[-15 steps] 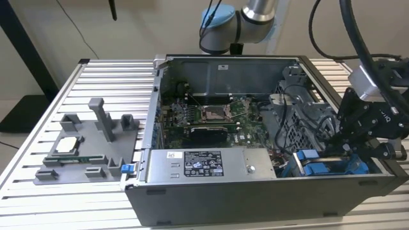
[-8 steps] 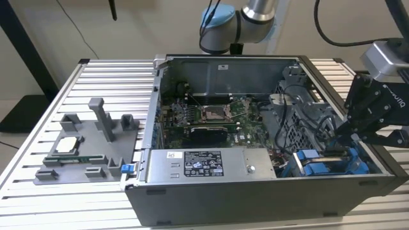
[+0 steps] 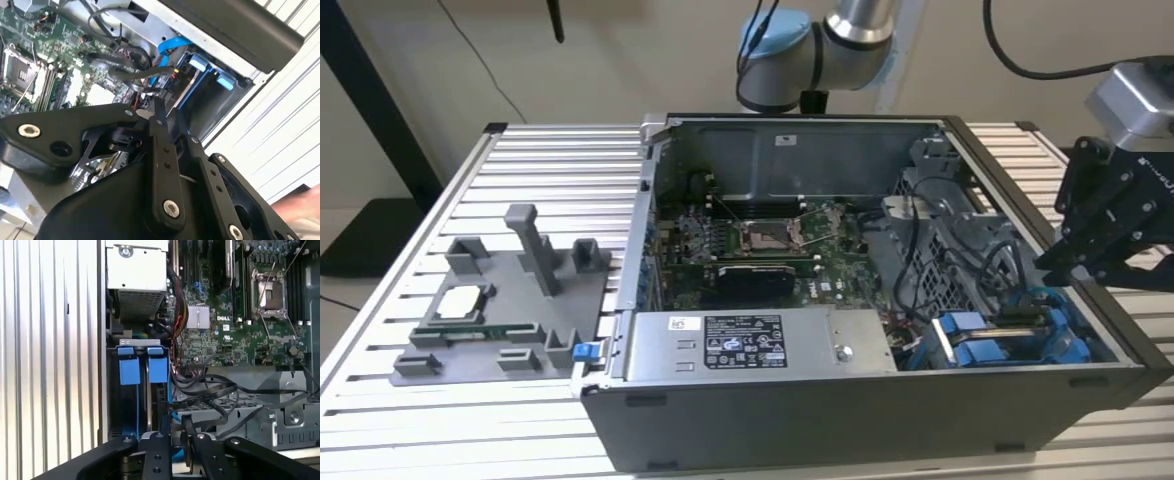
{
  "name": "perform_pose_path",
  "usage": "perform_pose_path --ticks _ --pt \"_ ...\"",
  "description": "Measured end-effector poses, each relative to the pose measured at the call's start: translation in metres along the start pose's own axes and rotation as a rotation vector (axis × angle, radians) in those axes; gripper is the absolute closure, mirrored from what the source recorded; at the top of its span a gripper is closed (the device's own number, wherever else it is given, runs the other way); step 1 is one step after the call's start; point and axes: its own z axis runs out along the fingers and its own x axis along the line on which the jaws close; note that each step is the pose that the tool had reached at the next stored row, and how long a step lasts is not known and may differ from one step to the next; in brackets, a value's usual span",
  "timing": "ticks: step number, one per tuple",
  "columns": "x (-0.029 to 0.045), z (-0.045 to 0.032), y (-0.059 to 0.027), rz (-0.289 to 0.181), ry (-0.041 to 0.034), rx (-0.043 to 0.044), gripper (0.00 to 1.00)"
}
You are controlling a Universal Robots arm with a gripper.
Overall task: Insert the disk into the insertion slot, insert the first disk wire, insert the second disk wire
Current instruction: 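Insert the second disk wire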
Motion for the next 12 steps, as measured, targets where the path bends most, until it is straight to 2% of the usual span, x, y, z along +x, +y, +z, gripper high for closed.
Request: perform_pose_path --ticks 1,2,3,4,12 --pt "0.0 0.0 0.0002 -0.003 -0.0007 0.0176 0.0" --pt "-0.0001 -0.0003 0.0003 -0.006 -0.0012 0.0317 0.0" --pt "-0.0003 -0.0018 0.0005 -0.007 -0.0009 0.0381 0.0" --pt "-0.0004 -0.0023 0.0006 -0.007 -0.0011 0.0402 0.0" --pt "-0.0004 -0.0023 0.0006 -0.008 -0.0095 0.0399 0.0"
